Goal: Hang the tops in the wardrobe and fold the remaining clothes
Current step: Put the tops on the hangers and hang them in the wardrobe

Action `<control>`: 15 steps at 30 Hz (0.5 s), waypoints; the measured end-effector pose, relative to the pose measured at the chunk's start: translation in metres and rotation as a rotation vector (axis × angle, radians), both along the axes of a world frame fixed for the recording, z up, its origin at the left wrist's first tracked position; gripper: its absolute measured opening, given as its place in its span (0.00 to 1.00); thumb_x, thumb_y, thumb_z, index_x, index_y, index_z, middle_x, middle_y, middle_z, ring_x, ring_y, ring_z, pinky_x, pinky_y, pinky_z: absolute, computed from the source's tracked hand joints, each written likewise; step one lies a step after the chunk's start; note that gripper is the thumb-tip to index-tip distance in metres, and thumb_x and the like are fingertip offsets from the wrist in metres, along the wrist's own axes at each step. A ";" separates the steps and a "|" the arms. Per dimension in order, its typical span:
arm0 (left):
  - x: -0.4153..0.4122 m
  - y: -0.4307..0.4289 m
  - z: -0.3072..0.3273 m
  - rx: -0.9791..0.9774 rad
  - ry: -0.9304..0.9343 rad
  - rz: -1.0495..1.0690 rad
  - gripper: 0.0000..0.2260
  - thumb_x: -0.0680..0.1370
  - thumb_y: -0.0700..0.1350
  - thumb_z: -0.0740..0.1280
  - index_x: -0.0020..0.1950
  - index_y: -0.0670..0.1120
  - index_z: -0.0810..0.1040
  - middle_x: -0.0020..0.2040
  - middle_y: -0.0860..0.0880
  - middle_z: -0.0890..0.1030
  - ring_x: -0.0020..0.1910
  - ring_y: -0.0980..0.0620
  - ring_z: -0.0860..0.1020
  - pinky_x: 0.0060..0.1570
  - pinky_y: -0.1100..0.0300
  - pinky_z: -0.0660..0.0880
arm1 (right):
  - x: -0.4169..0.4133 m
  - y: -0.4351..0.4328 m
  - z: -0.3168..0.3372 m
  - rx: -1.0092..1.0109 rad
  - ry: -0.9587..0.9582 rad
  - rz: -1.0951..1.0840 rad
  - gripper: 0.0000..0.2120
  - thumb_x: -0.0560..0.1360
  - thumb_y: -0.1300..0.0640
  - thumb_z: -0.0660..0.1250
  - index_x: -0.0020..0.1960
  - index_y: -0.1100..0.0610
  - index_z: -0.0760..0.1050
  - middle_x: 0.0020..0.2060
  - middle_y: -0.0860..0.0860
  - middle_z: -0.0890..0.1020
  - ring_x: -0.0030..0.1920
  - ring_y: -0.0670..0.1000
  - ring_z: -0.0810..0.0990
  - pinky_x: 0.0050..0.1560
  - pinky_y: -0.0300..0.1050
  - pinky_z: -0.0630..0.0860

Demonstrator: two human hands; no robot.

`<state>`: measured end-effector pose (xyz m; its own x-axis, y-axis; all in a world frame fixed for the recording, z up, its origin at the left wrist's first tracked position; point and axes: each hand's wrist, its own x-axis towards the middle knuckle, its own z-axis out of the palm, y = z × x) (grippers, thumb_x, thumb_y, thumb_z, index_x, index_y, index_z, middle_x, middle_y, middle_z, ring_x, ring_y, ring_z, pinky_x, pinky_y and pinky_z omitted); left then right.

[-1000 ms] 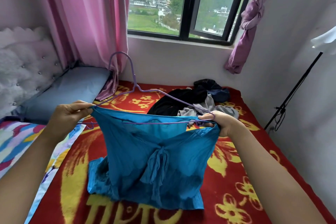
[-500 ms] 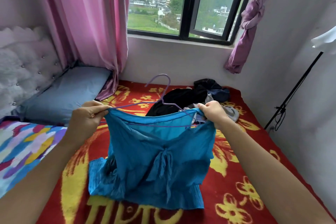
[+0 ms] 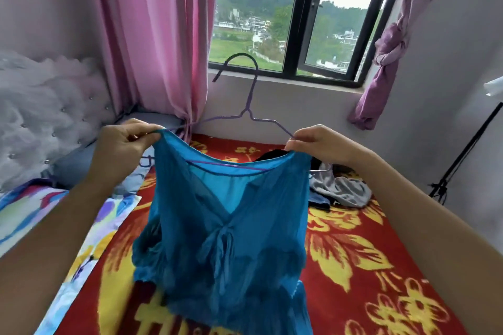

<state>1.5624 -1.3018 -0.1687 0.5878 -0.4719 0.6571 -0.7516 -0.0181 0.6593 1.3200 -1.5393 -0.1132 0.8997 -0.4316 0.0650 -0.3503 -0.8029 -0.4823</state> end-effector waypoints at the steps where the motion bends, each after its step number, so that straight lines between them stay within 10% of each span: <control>1: 0.002 0.004 0.012 0.002 -0.022 0.012 0.12 0.74 0.30 0.67 0.53 0.42 0.80 0.35 0.72 0.77 0.35 0.72 0.74 0.41 0.79 0.67 | 0.007 0.004 0.006 0.023 -0.052 0.012 0.13 0.78 0.53 0.62 0.36 0.55 0.74 0.31 0.50 0.72 0.30 0.42 0.68 0.35 0.33 0.66; 6: -0.002 0.052 0.070 0.151 -0.159 0.074 0.14 0.73 0.31 0.68 0.56 0.42 0.79 0.31 0.74 0.76 0.33 0.72 0.75 0.37 0.80 0.68 | 0.046 0.020 0.039 0.062 -0.467 0.010 0.21 0.80 0.57 0.60 0.28 0.54 0.67 0.25 0.48 0.65 0.24 0.41 0.62 0.29 0.32 0.59; 12: -0.033 0.125 0.121 0.157 -0.200 0.231 0.29 0.74 0.37 0.69 0.33 0.76 0.75 0.30 0.75 0.75 0.34 0.72 0.76 0.37 0.81 0.68 | 0.073 0.049 0.079 0.103 -0.576 0.169 0.21 0.79 0.56 0.61 0.27 0.55 0.69 0.20 0.44 0.65 0.21 0.41 0.62 0.25 0.32 0.57; 15: -0.048 0.157 0.121 0.060 -0.224 0.344 0.17 0.75 0.35 0.67 0.47 0.60 0.81 0.32 0.70 0.78 0.35 0.73 0.76 0.39 0.81 0.70 | 0.076 0.071 0.095 0.070 -0.565 0.288 0.19 0.78 0.54 0.64 0.28 0.54 0.72 0.25 0.50 0.70 0.25 0.40 0.66 0.26 0.31 0.60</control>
<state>1.5144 -1.1452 -0.0474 0.5635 -0.3142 0.7640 -0.8198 -0.3267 0.4703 1.3956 -1.4680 -0.0185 0.8153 -0.1979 0.5442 0.1991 -0.7867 -0.5843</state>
